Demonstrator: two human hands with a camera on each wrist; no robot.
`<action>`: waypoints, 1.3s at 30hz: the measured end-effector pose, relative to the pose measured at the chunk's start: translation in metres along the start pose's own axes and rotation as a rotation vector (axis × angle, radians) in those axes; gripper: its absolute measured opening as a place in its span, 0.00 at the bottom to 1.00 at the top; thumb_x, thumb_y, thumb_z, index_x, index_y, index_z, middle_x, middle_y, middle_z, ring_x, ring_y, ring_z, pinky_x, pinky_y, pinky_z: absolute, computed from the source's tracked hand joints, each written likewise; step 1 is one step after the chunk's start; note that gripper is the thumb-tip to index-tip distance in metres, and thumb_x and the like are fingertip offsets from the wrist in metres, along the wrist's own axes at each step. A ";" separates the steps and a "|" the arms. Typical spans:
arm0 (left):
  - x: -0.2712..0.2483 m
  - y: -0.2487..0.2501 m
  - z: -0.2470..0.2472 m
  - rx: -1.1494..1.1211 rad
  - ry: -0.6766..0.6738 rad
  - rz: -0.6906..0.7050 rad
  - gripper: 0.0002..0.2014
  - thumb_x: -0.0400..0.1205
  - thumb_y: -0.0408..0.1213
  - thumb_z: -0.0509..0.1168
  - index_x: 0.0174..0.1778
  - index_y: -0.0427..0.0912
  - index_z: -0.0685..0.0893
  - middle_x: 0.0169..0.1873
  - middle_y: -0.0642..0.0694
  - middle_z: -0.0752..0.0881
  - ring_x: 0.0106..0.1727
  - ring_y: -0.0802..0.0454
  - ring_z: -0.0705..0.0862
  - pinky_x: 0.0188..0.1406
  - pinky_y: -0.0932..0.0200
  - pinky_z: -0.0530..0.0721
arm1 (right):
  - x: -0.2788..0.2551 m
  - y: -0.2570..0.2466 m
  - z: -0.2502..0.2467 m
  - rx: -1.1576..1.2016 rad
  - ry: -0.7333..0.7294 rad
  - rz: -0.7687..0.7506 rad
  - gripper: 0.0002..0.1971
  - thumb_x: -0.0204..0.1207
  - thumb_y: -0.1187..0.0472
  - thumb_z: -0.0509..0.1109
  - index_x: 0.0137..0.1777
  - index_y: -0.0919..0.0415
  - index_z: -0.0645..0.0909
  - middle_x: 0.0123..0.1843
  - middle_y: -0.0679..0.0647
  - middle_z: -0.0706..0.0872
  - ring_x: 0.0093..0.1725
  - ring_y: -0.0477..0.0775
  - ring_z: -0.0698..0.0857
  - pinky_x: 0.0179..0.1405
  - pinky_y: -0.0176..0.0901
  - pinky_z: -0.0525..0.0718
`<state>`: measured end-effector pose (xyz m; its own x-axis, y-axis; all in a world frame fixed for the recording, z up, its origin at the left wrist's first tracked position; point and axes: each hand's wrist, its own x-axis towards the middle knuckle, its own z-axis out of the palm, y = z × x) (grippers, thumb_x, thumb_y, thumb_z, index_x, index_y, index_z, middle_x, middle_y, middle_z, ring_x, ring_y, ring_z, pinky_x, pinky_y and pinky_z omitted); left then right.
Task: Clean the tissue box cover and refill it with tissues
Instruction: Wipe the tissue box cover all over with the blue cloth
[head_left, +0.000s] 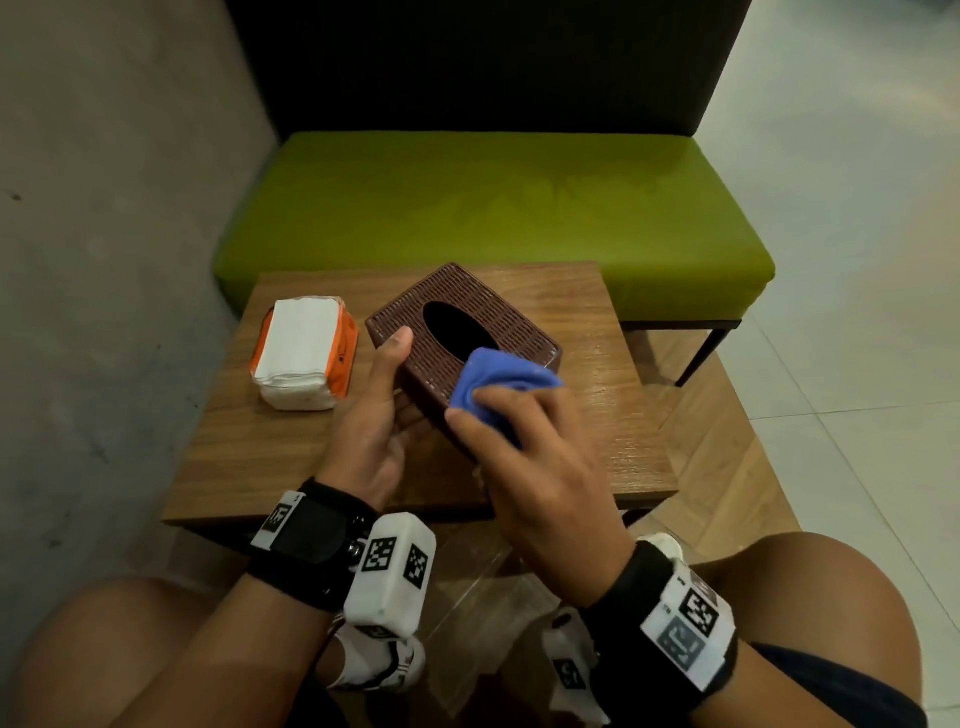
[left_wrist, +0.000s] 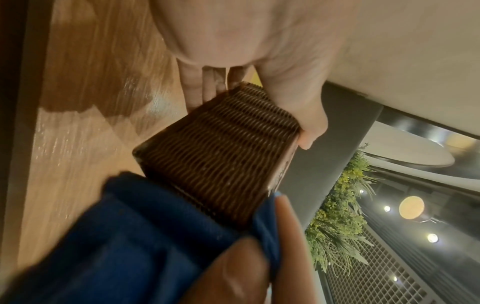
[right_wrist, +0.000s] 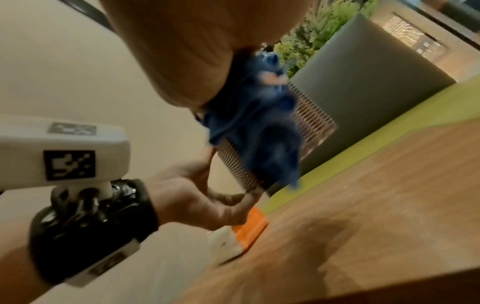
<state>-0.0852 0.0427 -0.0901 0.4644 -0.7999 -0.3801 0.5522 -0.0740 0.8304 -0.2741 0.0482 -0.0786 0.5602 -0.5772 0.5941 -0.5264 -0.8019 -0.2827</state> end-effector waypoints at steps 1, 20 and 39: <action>0.000 0.001 -0.001 0.002 -0.003 0.013 0.25 0.79 0.55 0.78 0.68 0.45 0.92 0.51 0.44 0.97 0.47 0.50 0.96 0.48 0.51 0.94 | 0.001 0.006 -0.003 0.010 -0.027 -0.033 0.15 0.85 0.66 0.72 0.69 0.60 0.90 0.67 0.62 0.87 0.61 0.62 0.80 0.57 0.51 0.81; -0.002 -0.002 -0.004 -0.010 -0.030 0.017 0.17 0.85 0.49 0.74 0.67 0.46 0.91 0.61 0.42 0.96 0.60 0.46 0.96 0.60 0.44 0.92 | 0.022 0.036 -0.002 -0.014 0.068 0.201 0.14 0.85 0.66 0.71 0.67 0.58 0.90 0.66 0.61 0.86 0.61 0.65 0.78 0.55 0.54 0.79; -0.001 0.002 0.002 -0.001 -0.034 0.139 0.19 0.81 0.49 0.76 0.66 0.46 0.91 0.57 0.46 0.96 0.60 0.49 0.93 0.65 0.42 0.91 | 0.019 0.034 -0.008 0.059 0.165 0.259 0.07 0.84 0.69 0.70 0.58 0.68 0.89 0.55 0.61 0.82 0.55 0.60 0.79 0.52 0.50 0.78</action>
<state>-0.0859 0.0419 -0.0876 0.5132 -0.8219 -0.2472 0.4847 0.0399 0.8738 -0.2865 0.0109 -0.0708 0.2984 -0.7341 0.6099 -0.5972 -0.6421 -0.4807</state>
